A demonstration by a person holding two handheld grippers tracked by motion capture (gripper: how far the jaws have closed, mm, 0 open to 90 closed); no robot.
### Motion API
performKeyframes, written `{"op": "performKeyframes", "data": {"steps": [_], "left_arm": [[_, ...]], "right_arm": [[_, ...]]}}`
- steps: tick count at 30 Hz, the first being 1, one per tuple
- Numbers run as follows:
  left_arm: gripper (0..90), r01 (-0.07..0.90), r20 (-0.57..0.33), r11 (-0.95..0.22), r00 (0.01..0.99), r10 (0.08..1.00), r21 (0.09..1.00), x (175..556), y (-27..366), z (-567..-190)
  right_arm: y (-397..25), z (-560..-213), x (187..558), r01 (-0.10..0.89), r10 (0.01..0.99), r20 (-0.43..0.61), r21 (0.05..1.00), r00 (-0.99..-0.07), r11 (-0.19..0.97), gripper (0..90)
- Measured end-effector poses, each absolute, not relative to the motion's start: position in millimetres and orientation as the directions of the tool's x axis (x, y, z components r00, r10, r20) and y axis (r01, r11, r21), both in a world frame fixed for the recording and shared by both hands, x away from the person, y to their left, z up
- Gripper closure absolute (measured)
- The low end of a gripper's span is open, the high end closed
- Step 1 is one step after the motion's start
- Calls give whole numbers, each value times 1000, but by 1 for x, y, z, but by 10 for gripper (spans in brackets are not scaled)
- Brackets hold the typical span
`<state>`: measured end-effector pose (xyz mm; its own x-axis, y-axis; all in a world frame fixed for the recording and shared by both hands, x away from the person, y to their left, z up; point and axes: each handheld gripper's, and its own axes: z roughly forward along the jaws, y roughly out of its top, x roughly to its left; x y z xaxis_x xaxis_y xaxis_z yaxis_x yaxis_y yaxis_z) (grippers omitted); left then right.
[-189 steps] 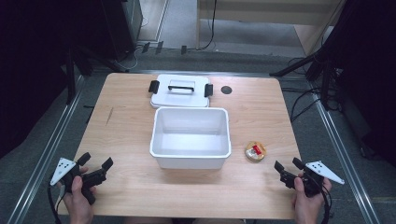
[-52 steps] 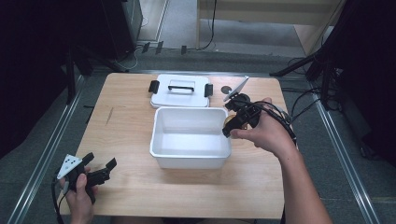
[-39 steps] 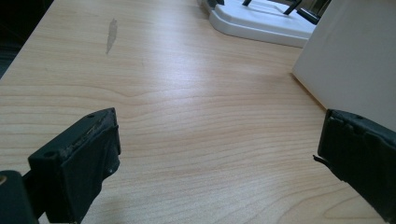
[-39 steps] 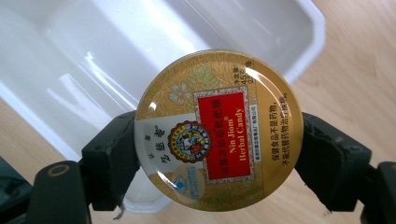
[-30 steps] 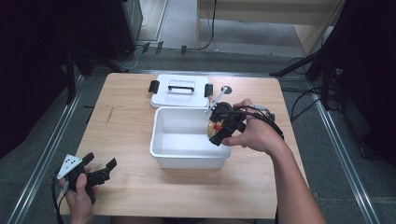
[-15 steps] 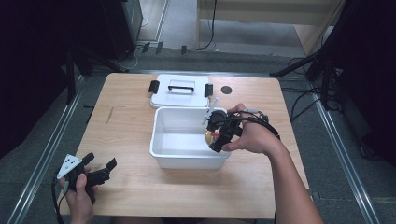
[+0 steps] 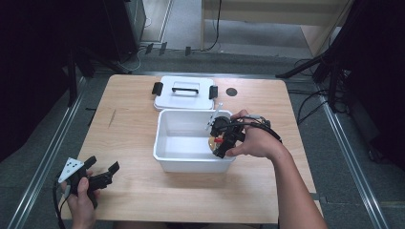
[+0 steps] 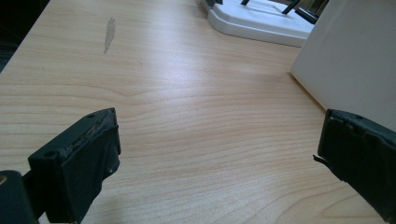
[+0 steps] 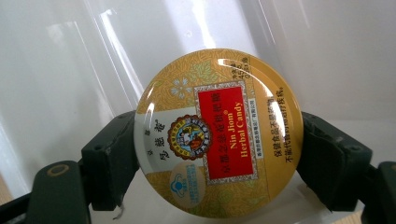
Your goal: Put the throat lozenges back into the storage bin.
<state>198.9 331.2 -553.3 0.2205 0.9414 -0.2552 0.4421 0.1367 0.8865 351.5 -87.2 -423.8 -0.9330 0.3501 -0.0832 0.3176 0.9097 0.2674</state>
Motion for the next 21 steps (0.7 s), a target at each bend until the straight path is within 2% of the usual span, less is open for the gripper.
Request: {"op": "performKeyframes", "data": {"steps": [21], "left_arm": [[0, 442, -255, 136, 223, 941, 886, 199, 331, -553]], "right_arm": [[-85, -430, 353, 326, 352, -70, 243, -933, 914, 206]]}}
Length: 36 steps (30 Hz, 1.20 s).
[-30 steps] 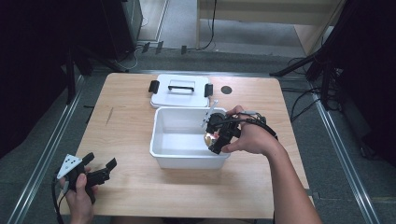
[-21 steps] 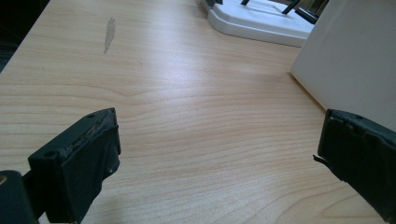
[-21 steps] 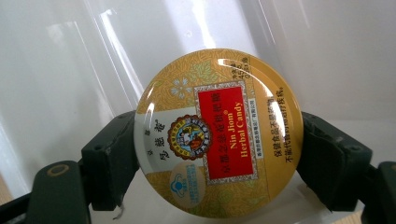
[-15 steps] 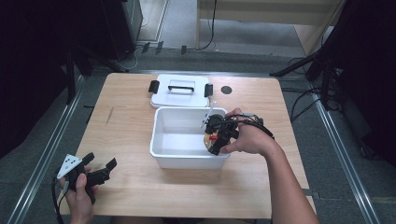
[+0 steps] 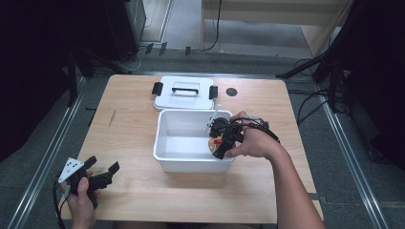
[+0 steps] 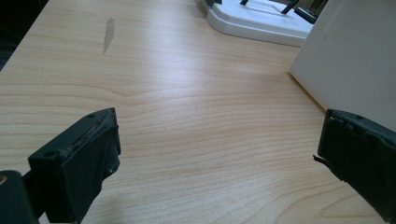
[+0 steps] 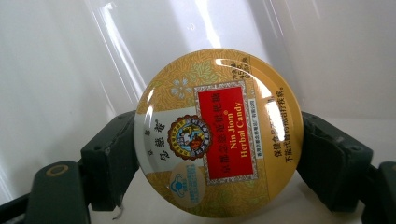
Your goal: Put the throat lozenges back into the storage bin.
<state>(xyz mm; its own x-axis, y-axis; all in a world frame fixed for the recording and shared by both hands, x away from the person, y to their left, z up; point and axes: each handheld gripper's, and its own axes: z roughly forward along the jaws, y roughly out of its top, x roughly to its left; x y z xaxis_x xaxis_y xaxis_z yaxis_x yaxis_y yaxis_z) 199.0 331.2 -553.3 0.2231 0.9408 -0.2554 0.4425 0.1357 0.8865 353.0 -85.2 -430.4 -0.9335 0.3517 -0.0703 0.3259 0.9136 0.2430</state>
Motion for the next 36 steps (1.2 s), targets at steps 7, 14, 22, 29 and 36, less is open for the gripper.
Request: {"op": "performKeyframes", "data": {"steps": [7, 14, 22, 29, 36], "left_arm": [[0, 443, -256, 136, 223, 941, 886, 199, 331, -553], [0, 443, -257, 136, 225, 940, 886, 199, 331, -553], [0, 444, -257, 136, 226, 940, 886, 199, 331, -553], [0, 444, -252, 132, 225, 941, 886, 199, 331, -553], [0, 446, -250, 129, 224, 942, 886, 199, 330, -553]], "right_arm": [[-85, -430, 352, 329, 354, -66, 244, -933, 912, 196], [-85, -431, 353, 336, 361, -67, 244, -930, 910, 184], [-91, -421, 351, 339, 373, -66, 294, -925, 894, 292], [-101, -398, 342, 332, 380, -64, 368, -923, 869, 310], [-111, -383, 333, 324, 382, -82, 386, -921, 864, 308]]}}
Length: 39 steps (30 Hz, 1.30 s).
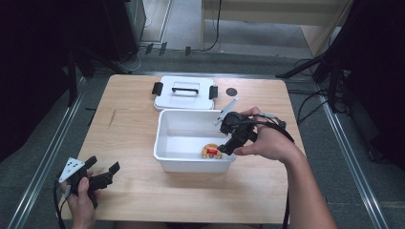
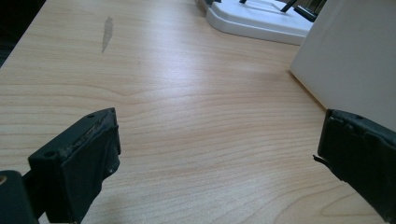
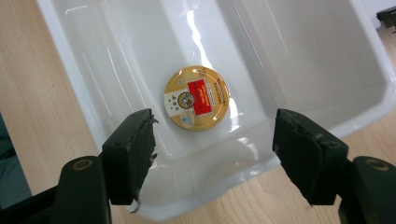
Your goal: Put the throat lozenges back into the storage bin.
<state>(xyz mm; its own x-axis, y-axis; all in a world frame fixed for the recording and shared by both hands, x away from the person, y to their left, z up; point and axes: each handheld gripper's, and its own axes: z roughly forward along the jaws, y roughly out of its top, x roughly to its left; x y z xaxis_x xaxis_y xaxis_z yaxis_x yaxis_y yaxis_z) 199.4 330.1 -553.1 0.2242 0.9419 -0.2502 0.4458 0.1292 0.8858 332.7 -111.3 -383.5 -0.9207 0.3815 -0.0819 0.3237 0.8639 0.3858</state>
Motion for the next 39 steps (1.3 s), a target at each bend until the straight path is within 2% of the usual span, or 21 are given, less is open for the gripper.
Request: {"op": "performKeyframes", "data": {"steps": [10, 17, 19, 20, 21, 23, 24, 26, 28, 31, 32, 33, 35, 36, 37, 39], "left_arm": [[0, 448, -243, 121, 227, 943, 886, 200, 330, -553], [0, 449, -240, 119, 225, 944, 886, 200, 329, -553], [0, 449, -240, 118, 225, 944, 886, 200, 329, -553], [0, 449, -240, 118, 225, 944, 886, 200, 329, -553], [0, 449, -240, 118, 225, 944, 886, 200, 329, -553], [0, 449, -241, 120, 225, 944, 886, 200, 329, -553], [0, 449, -241, 120, 225, 944, 886, 200, 329, -553], [0, 449, -242, 120, 225, 944, 886, 200, 329, -553], [0, 449, -242, 120, 225, 944, 885, 200, 330, -553], [0, 449, -242, 120, 225, 944, 885, 200, 330, -553], [0, 449, -242, 121, 224, 944, 885, 200, 330, -553], [0, 449, -242, 121, 224, 944, 885, 200, 330, -553], [0, 449, -242, 121, 224, 944, 885, 200, 329, -553], [0, 449, -242, 120, 224, 944, 885, 200, 329, -553], [0, 449, -242, 120, 224, 944, 886, 200, 330, -553], [0, 449, -242, 121, 224, 944, 885, 200, 330, -553]], "right_arm": [[-147, -373, 326, 360, 432, -109, 393, -895, 846, 293], [-177, -385, 325, 441, 505, -100, 365, -857, 820, 256], [-189, -395, 328, 527, 593, -89, 366, -801, 767, 188], [-189, -395, 328, 527, 593, -89, 366, -801, 767, 188], [-197, -405, 331, 594, 666, -102, 368, -739, 716, 134], [-199, -408, 332, 614, 693, -117, 376, -711, 694, 127], [-210, -418, 335, 661, 754, -107, 413, -648, 626, 11], [-213, -422, 336, 682, 778, -86, 427, -623, 594, 0], [-221, -433, 337, 712, 832, -63, 483, -552, 509, 0], [-228, -456, 335, 730, 888, -84, 538, -452, 422, 0], [-232, -467, 333, 731, 912, -87, 568, -402, 377, 0], [-232, -467, 333, 731, 912, -87, 568, -402, 377, 0], [-239, -485, 328, 719, 942, -75, 627, -326, 299, 0], [-239, -485, 328, 719, 942, -75, 627, -326, 299, 0], [-244, -495, 324, 708, 959, -90, 656, -269, 261, 0], [-247, -500, 322, 702, 964, -87, 670, -250, 243, 0]]}}
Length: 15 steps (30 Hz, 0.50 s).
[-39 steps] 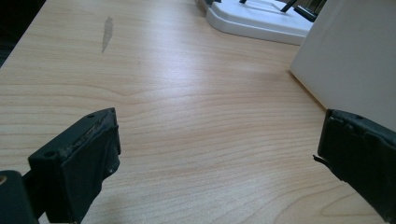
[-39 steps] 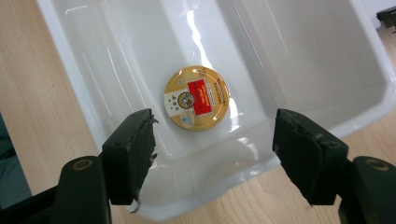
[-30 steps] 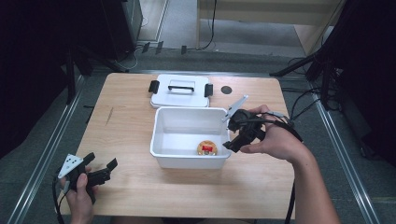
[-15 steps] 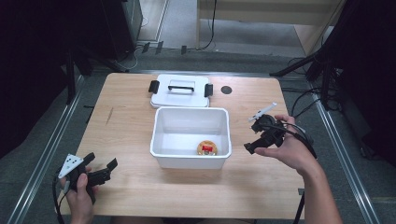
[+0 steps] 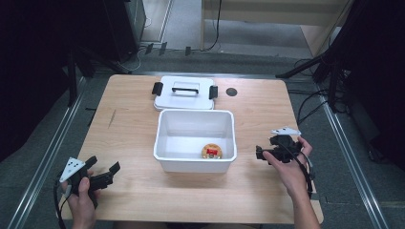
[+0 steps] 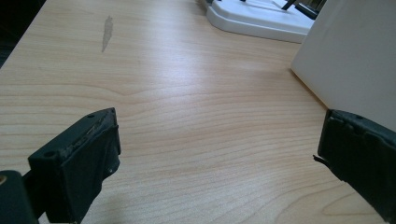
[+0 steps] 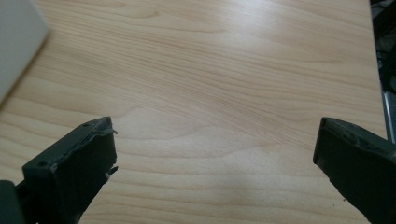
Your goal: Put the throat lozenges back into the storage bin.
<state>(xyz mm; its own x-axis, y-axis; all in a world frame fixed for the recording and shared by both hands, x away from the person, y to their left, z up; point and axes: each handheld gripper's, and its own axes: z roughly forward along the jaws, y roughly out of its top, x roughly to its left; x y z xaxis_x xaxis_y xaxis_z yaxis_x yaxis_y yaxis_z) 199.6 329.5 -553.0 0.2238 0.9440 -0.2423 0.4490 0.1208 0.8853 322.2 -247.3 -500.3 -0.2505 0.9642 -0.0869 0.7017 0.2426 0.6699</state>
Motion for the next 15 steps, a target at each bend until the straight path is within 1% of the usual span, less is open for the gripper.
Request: {"op": "performKeyframes", "data": {"steps": [5, 8, 10, 15], "left_arm": [[0, 449, -241, 120, 223, 945, 885, 200, 329, -553], [0, 449, -240, 119, 223, 945, 885, 200, 329, -553], [0, 449, -239, 118, 222, 945, 885, 200, 329, -553], [0, 449, -237, 117, 222, 946, 886, 199, 329, -553]], "right_arm": [[-265, -519, 308, 658, 980, -55, 734, -190, 169, 0], [-271, -522, 302, 643, 983, -50, 751, -175, 153, 0], [-282, -527, 293, 625, 989, -44, 771, -144, 125, 0], [-297, -533, 282, 611, 992, -30, 786, -120, 97, 0]]}}
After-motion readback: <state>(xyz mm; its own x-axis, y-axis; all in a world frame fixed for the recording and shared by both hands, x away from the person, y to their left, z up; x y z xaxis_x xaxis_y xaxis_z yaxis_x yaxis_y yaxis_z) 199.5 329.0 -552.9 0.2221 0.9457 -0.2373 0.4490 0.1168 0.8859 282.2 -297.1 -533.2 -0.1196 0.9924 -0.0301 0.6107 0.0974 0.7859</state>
